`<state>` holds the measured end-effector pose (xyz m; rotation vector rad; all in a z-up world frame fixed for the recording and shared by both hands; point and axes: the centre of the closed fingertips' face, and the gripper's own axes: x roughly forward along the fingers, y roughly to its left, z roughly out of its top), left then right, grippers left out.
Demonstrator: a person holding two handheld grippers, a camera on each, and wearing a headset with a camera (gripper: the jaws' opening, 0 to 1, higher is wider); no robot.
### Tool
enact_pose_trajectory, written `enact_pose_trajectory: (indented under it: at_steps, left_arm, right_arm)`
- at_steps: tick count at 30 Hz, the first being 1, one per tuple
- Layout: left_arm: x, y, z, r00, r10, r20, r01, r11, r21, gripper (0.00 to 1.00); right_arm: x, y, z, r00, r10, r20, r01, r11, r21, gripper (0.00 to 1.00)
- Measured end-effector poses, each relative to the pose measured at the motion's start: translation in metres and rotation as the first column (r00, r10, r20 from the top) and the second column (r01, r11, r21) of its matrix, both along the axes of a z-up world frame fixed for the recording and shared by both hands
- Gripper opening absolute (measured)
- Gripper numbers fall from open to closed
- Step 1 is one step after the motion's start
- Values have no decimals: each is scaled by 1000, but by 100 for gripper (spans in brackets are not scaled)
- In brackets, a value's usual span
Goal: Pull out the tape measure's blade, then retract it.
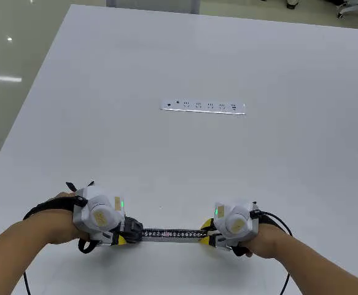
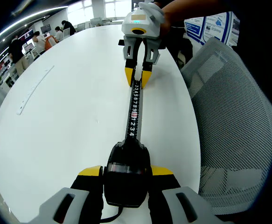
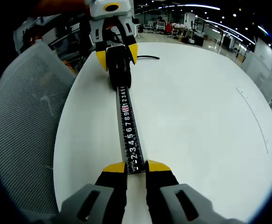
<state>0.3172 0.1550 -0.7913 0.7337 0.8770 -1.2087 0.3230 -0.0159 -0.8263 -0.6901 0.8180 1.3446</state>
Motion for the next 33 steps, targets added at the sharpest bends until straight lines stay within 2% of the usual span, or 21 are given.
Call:
enact_pose_trajectory:
  at_steps: [33]
  left_arm:
    - [0,0,0,1000,6,1,-6,1000,-5,34]
  right_arm:
    - [2,-22,1,1000,-22,4,22,1000,-10,13]
